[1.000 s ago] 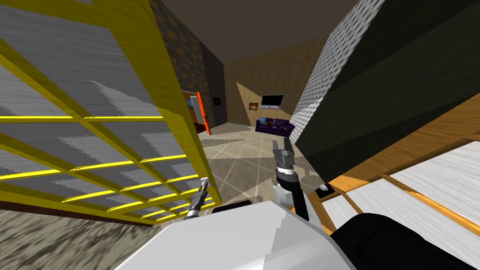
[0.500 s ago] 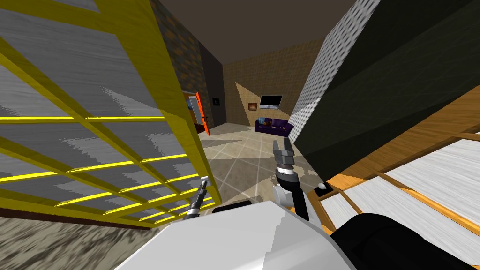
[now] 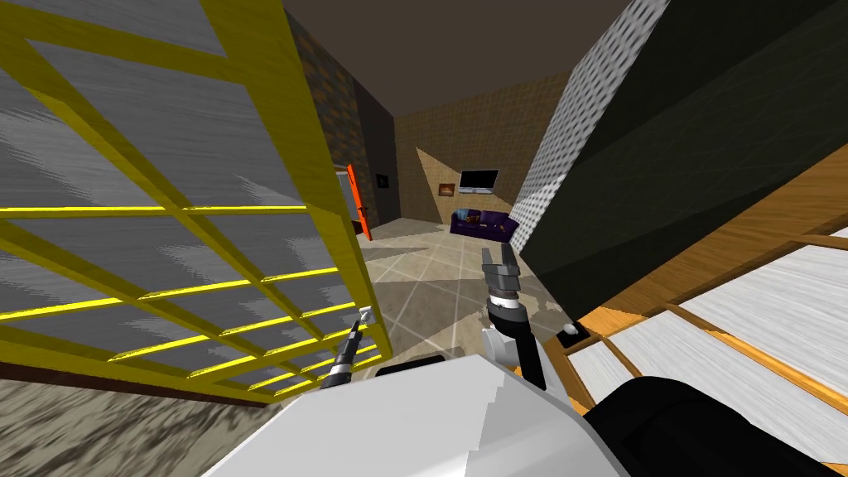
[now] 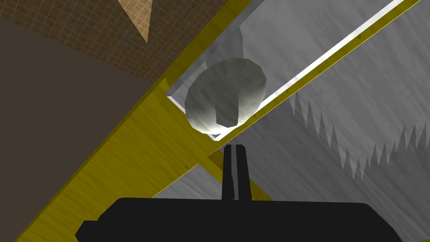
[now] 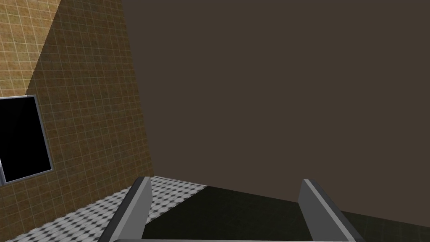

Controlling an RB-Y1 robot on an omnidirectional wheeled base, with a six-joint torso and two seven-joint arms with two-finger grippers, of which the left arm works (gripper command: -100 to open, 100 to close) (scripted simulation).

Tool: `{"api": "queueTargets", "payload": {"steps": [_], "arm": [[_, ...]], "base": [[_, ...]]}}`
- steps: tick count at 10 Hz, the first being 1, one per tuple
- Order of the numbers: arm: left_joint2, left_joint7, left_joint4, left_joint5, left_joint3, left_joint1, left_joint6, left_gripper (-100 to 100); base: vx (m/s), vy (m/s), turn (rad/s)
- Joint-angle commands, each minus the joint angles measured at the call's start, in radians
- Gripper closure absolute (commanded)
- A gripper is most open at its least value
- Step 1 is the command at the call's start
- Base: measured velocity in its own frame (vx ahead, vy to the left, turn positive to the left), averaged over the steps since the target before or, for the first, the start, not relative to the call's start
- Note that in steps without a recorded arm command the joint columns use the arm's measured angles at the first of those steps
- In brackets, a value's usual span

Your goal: Push the door open

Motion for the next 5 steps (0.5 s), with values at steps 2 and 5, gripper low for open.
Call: {"api": "queueTargets", "payload": {"steps": [2,5], "arm": [[0.003,-0.044,-0.010,-0.018,0.004,0.026,-0.014,-100],[0.007,-0.125,-0.028,-0.048,0.012,0.072,-0.038,-100]], "base": [[0.016,-0.019,0.069],[0.019,-0.046,0.066]]}}
